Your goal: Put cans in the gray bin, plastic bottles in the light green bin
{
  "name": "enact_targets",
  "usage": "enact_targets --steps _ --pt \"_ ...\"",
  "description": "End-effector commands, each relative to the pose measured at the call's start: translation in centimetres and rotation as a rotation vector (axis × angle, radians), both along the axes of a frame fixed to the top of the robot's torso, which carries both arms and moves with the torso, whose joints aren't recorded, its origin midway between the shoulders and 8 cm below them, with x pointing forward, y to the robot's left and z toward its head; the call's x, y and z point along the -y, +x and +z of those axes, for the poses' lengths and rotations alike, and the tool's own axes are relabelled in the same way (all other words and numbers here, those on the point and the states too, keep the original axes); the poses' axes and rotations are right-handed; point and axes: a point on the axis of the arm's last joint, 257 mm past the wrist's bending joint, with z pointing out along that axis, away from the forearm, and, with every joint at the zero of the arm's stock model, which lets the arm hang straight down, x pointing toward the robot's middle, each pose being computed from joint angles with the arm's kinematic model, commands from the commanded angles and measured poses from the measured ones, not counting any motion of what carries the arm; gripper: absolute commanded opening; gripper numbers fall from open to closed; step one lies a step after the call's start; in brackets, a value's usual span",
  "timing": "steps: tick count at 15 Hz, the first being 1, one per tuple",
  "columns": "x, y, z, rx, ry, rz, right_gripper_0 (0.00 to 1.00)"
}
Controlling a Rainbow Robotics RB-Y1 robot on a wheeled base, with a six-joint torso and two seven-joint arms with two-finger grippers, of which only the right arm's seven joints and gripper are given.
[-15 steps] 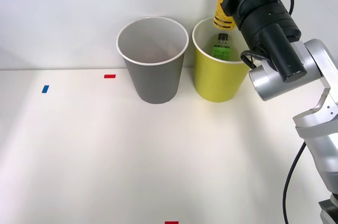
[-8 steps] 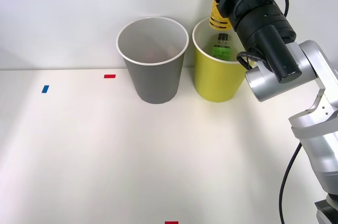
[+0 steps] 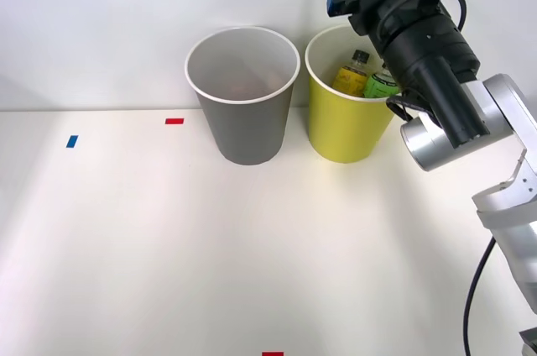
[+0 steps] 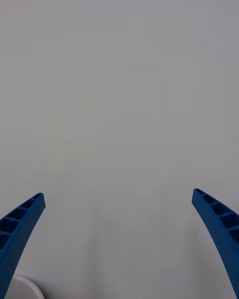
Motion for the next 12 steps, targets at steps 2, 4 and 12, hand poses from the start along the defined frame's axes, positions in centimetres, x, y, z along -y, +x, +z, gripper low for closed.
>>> enact_targets --steps 2,4,12 --pt "0.7 -4.9 -2.9 0.012 -0.092 0.066 1.00" --pt "1.0 -7.2 -4.2 -0.007 -0.091 0.085 1.00" --pt "2.5 -14.9 -12.5 -0.139 0.065 0.179 1.00"
